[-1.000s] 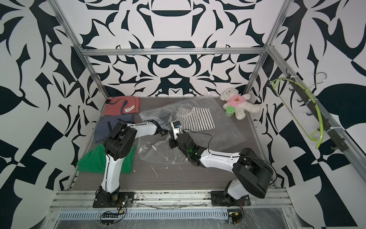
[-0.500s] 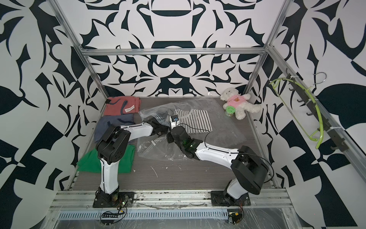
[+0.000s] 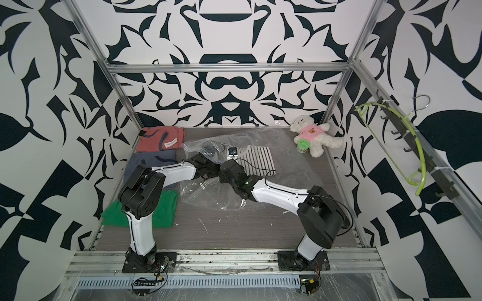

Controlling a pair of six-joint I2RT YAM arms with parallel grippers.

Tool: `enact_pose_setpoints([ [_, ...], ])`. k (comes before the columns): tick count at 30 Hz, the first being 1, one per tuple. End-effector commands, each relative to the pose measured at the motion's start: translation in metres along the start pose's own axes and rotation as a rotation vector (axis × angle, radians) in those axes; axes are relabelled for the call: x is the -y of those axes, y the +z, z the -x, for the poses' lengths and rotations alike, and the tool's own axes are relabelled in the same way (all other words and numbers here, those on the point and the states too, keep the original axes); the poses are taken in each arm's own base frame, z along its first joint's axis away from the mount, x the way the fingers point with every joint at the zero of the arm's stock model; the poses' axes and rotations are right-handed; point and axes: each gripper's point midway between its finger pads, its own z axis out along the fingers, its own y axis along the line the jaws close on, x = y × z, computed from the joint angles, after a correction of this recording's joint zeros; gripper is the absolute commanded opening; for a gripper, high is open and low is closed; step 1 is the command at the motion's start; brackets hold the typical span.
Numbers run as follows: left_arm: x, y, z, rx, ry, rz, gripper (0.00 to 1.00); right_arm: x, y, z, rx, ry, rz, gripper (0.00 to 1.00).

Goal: Take the tank top out of the vacuum bag
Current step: Take out the tank top from the vacuum bag.

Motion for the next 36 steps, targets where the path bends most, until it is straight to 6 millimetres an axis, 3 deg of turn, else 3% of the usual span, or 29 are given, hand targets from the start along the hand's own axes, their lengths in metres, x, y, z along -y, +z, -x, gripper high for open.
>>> enact_pose_setpoints([
  [1,-0.015,0.005,-0.008,-0.008,0.014,0.026,0.00,0.008,-0.011,0.029,0.052,0.069,-0.008,0.00],
  [15,-0.042,0.022,-0.019,-0.042,0.008,0.110,0.00,-0.009,-0.039,0.050,0.097,0.116,0.126,0.00],
  [18,-0.036,0.014,-0.017,-0.003,0.009,0.073,0.00,-0.001,-0.033,0.052,0.067,0.117,0.070,0.00],
  [25,-0.015,-0.020,-0.005,0.047,0.076,0.043,0.00,0.017,-0.007,0.034,-0.009,0.163,-0.001,0.00],
  [28,-0.014,-0.029,-0.007,0.058,0.105,0.044,0.00,0.020,0.002,0.029,-0.058,0.208,-0.001,0.00],
  [36,-0.049,-0.004,-0.036,-0.012,0.088,0.101,0.00,0.016,0.002,0.036,-0.041,0.244,0.050,0.00],
])
